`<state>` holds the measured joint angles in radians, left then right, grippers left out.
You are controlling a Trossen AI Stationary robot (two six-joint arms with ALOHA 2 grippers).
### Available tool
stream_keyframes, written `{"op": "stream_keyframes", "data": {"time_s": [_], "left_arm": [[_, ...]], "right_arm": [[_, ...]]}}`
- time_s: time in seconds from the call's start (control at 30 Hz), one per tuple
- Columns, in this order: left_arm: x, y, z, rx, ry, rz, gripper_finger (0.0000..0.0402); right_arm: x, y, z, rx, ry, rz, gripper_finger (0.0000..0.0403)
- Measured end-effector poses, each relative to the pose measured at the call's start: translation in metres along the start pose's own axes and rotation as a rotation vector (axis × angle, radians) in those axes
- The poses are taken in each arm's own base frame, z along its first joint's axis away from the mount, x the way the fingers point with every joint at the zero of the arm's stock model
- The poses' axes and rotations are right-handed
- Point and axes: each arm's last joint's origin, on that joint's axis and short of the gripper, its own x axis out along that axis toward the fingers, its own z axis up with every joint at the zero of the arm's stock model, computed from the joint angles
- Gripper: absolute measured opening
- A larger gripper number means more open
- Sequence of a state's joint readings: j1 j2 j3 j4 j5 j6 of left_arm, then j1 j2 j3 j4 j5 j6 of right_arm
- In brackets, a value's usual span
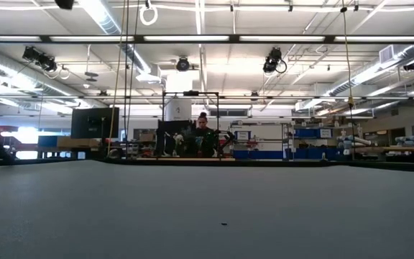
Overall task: Sort flowers into vase by color
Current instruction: Return to Home Position
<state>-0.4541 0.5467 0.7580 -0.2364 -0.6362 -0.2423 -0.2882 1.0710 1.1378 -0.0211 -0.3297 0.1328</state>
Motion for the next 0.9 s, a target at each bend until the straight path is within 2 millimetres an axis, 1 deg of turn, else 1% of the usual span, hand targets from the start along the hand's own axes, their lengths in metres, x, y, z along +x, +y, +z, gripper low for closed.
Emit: {"op": "stream_keyframes", "data": {"time_s": [0.07,0.17,0.3,0.37,0.4,0.5,0.6,0.67,0.77,0.9], "left_arm": [[0.005,0.004,-0.011,-0.004,0.013,-0.029,0.0004],[0.014,0.01,-0.026,-0.02,0.056,-0.072,0.0004],[0.023,0.022,-0.044,-0.035,0.122,-0.09,0.0004],[0.025,0.025,-0.047,-0.041,0.135,-0.107,0.0004],[0.026,0.026,-0.047,-0.043,0.137,-0.115,0.0004],[0.026,0.029,-0.049,-0.04,0.144,-0.125,0.0004],[0.023,0.034,-0.063,-0.038,0.161,-0.122,0.0004],[0.021,0.037,-0.074,-0.066,0.151,-0.128,0.0004],[0.019,0.04,-0.087,-0.099,0.093,-0.171,0.0004],[0.019,0.044,-0.103,-0.036,0.1,-0.17,0.0004]], "right_arm": [[-0.01,0.0,-0.017,0.005,-0.007,-0.048,0.0009],[-0.017,-0.001,-0.041,0.086,-0.024,-0.097,0.0015],[-0.019,-0.006,-0.074,0.305,0.034,-0.122,0.0023],[-0.018,-0.006,-0.088,0.348,0.062,-0.11,0.0022],[-0.017,-0.004,-0.092,0.331,0.058,-0.094,0.0018],[-0.016,0.005,-0.103,0.203,0.024,-0.046,0.0006],[-0.015,0.012,-0.116,0.097,-0.005,-0.015,0.0008],[-0.015,0.017,-0.123,0.046,-0.024,-0.027,0.0006],[-0.015,0.022,-0.134,0.031,-0.011,-0.109,0.0005],[-0.016,0.023,-0.142,0.046,0.016,-0.154,0.001]]}}
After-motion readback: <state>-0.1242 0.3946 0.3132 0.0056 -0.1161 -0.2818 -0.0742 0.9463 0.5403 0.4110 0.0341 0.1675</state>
